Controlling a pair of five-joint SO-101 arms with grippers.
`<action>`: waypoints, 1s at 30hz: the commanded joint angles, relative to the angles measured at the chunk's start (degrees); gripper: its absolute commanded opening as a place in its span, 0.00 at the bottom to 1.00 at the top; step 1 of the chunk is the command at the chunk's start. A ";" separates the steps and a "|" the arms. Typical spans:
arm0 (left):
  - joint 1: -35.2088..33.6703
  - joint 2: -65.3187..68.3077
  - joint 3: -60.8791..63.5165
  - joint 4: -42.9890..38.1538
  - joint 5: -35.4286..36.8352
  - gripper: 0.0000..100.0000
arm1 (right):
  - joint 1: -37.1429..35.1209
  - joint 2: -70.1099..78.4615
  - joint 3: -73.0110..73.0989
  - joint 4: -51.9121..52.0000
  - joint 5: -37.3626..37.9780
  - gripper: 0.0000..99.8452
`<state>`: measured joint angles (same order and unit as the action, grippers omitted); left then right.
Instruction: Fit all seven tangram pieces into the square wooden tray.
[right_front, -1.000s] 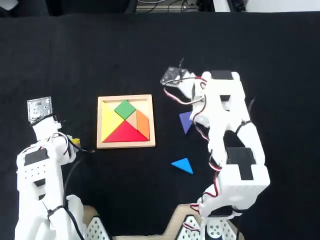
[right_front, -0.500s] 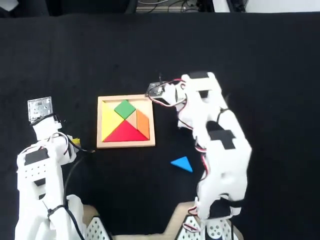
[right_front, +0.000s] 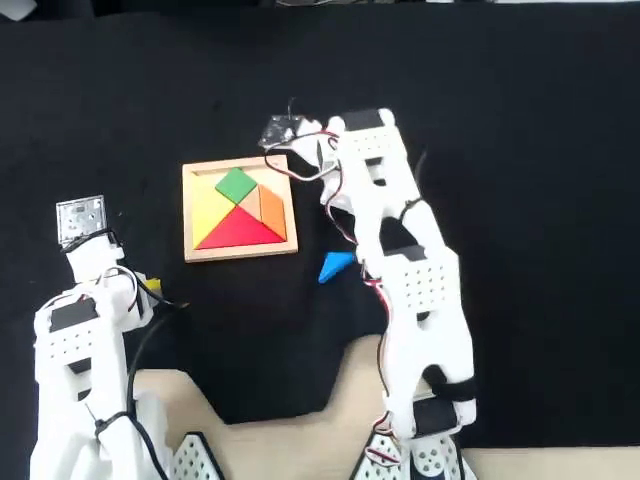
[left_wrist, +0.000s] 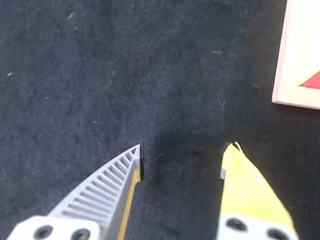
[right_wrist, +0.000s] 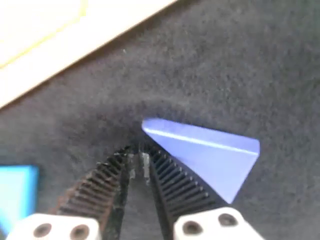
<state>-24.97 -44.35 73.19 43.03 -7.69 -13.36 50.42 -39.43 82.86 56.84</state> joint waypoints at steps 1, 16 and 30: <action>-0.04 -0.88 -0.31 -0.88 0.44 0.26 | -2.20 -0.31 -8.40 8.44 -1.05 0.01; -0.48 -1.14 -0.40 -0.88 0.44 0.26 | 8.09 10.24 -15.69 15.91 10.20 0.01; -0.22 -0.97 -0.48 -0.97 0.44 0.26 | 12.66 3.03 3.65 18.37 16.35 0.01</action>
<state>-24.97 -44.35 73.19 43.03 -7.69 -3.96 56.57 -43.12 99.12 72.22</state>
